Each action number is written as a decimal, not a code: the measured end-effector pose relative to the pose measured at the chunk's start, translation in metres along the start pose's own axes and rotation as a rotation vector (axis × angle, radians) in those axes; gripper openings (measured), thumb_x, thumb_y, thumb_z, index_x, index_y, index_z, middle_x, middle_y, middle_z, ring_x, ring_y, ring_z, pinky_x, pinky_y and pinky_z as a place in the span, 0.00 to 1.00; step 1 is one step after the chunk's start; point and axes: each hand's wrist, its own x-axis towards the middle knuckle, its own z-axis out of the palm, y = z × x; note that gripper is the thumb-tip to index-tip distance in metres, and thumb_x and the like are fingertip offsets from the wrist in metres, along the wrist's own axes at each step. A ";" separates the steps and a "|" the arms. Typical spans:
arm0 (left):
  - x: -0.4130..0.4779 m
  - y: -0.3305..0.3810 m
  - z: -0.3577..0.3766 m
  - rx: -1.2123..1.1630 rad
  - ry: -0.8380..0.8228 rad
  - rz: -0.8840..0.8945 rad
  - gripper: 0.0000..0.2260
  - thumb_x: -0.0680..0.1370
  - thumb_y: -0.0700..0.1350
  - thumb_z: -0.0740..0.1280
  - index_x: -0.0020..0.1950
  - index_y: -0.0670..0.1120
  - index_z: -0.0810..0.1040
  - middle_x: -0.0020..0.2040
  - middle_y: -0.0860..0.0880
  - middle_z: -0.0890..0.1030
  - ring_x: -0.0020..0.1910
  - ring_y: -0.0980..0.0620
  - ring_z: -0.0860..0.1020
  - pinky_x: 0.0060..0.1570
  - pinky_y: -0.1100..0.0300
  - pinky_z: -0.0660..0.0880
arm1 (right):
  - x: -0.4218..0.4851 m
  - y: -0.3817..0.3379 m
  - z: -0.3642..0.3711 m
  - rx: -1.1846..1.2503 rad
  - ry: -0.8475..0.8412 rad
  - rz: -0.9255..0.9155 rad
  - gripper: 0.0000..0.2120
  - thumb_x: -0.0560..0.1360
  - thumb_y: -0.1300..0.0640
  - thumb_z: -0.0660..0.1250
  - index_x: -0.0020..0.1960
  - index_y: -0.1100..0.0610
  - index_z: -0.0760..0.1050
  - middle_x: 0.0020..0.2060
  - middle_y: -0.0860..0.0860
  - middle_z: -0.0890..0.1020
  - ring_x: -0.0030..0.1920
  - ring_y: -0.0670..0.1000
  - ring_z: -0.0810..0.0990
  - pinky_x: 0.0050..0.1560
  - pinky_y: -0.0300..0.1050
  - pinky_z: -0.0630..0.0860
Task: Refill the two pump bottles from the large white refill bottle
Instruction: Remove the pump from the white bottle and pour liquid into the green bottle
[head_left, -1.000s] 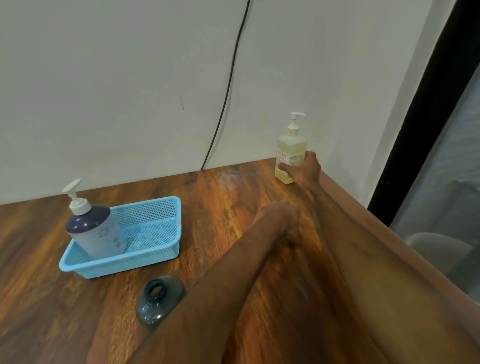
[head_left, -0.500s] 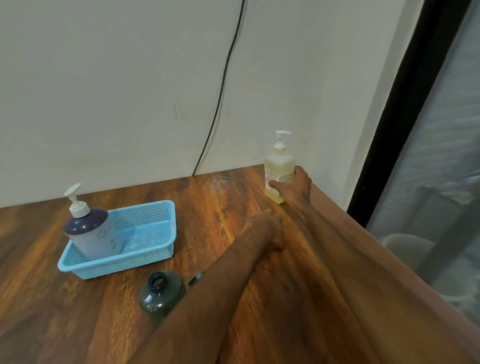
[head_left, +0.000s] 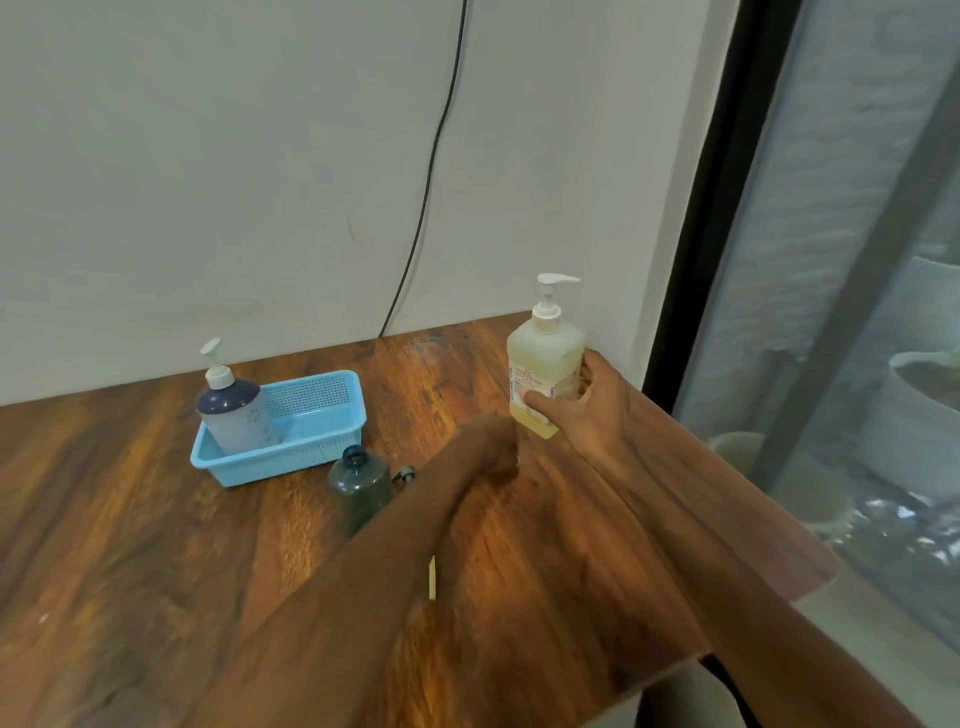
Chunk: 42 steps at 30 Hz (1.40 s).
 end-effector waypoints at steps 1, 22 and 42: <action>-0.007 -0.002 0.000 -0.007 -0.005 0.013 0.19 0.81 0.48 0.68 0.71 0.43 0.77 0.66 0.44 0.80 0.64 0.42 0.78 0.68 0.46 0.76 | -0.010 -0.004 -0.007 0.019 -0.014 0.008 0.37 0.60 0.47 0.85 0.65 0.53 0.75 0.57 0.48 0.83 0.56 0.48 0.83 0.55 0.50 0.84; -0.156 0.007 0.038 -0.600 0.163 0.230 0.38 0.71 0.60 0.78 0.77 0.55 0.67 0.73 0.56 0.76 0.67 0.56 0.77 0.69 0.51 0.77 | -0.153 -0.008 -0.034 -0.048 -0.064 0.085 0.36 0.61 0.44 0.84 0.65 0.51 0.76 0.57 0.42 0.82 0.55 0.43 0.83 0.50 0.43 0.83; -0.127 -0.004 0.046 -0.853 0.196 0.350 0.40 0.71 0.50 0.82 0.78 0.54 0.67 0.72 0.60 0.76 0.66 0.62 0.76 0.64 0.64 0.76 | -0.152 -0.027 -0.011 -0.133 -0.052 0.154 0.48 0.57 0.28 0.77 0.69 0.46 0.66 0.60 0.43 0.77 0.59 0.45 0.78 0.55 0.49 0.81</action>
